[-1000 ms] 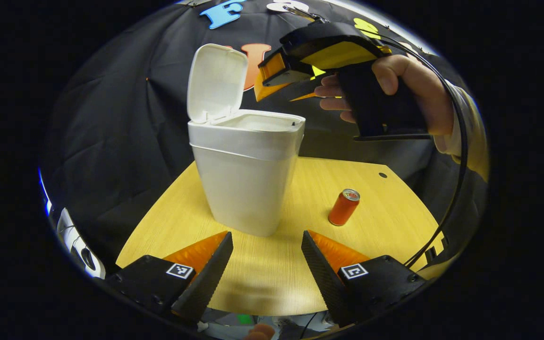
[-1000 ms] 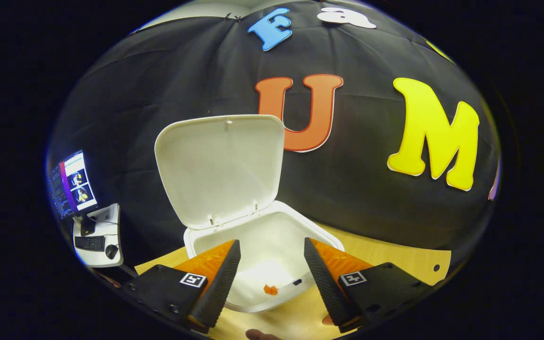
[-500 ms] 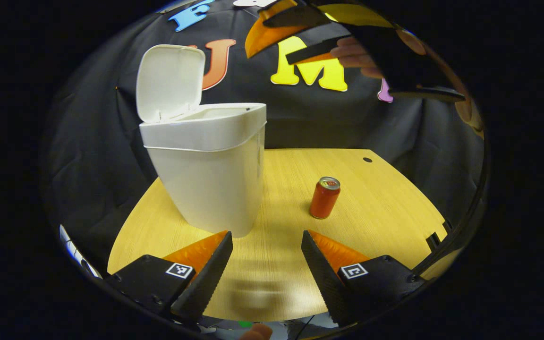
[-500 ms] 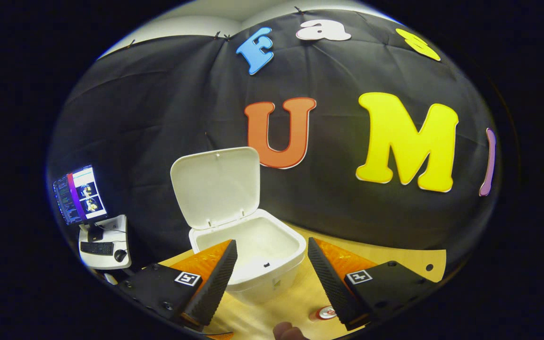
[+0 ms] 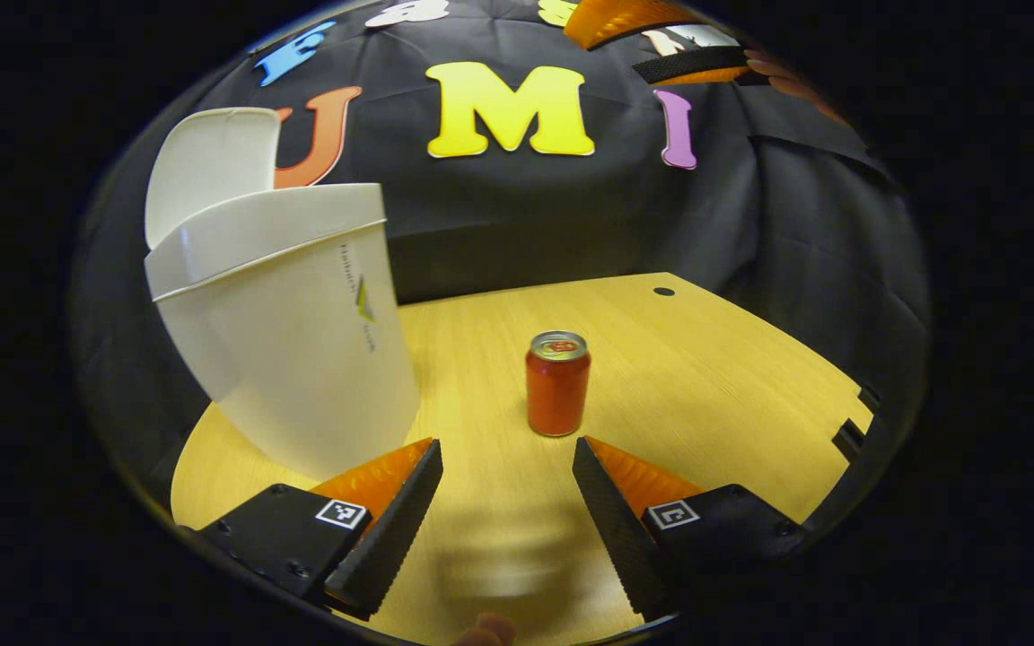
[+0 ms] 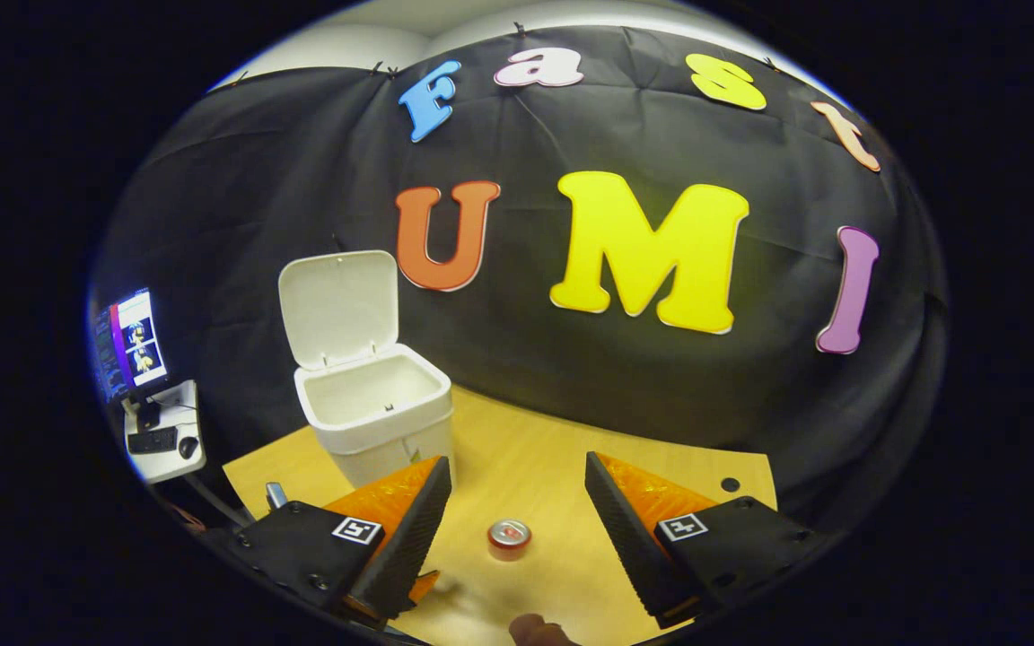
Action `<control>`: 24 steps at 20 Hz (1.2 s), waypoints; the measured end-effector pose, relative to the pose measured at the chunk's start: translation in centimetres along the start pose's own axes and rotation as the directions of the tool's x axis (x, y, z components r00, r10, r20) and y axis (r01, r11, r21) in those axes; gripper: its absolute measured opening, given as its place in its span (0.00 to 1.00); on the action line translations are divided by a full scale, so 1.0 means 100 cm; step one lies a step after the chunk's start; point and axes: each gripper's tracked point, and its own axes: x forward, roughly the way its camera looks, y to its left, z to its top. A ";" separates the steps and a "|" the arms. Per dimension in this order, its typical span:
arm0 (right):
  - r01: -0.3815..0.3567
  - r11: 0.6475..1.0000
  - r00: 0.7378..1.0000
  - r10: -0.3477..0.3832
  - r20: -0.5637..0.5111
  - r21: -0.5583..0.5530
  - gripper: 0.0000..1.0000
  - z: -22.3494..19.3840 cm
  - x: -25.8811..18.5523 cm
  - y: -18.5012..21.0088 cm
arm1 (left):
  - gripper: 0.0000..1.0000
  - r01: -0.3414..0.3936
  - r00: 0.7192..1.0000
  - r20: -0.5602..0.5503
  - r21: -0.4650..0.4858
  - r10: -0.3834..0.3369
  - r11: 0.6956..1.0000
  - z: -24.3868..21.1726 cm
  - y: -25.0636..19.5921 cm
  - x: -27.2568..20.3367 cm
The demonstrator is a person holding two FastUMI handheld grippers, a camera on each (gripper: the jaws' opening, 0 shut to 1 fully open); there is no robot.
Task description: Press the lid of the desktop garbage bin to open it, pick up the crumpled paper on the desktop and throw it into the bin, then pick up the pop can on the desktop and drop it into the bin, and finally close the garbage bin lid.
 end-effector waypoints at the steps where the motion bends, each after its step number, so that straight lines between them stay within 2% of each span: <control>1: 0.019 1.000 1.000 -0.019 -0.021 -0.002 0.95 -0.010 -0.003 -0.011 | 0.97 0.006 1.000 0.002 -0.006 -0.006 1.000 -0.001 -0.009 0.010; 5: 0.062 0.997 0.996 -0.060 -0.059 0.037 0.95 -0.033 -0.014 -0.043 | 0.98 0.012 1.000 0.015 -0.038 -0.011 0.999 0.006 -0.031 0.051; 10: 0.093 0.995 0.992 -0.090 -0.083 0.035 0.95 -0.047 -0.018 -0.074 | 0.98 -0.035 0.999 0.002 -0.043 0.035 0.998 0.008 -0.026 0.095; 16: 0.086 0.996 0.988 -0.083 -0.132 0.014 0.95 -0.061 -0.004 -0.078 | 0.97 -0.048 0.999 -0.008 -0.044 0.047 0.998 0.007 -0.025 0.129; 17: 0.081 0.997 0.987 -0.080 -0.137 0.008 0.95 -0.062 -0.002 -0.077 | 1.00 -0.048 0.999 -0.013 -0.046 0.048 0.998 0.007 -0.025 0.134; 18: 0.086 0.996 0.987 -0.085 -0.138 0.001 0.95 -0.063 0.001 -0.078 | 0.97 -0.046 0.999 -0.016 -0.046 0.046 0.998 0.006 -0.026 0.138; 24: 0.117 0.993 0.982 -0.112 -0.153 0.024 0.95 -0.067 0.012 -0.092 | 0.96 -0.070 0.997 -0.032 -0.066 0.068 0.995 0.002 -0.020 0.156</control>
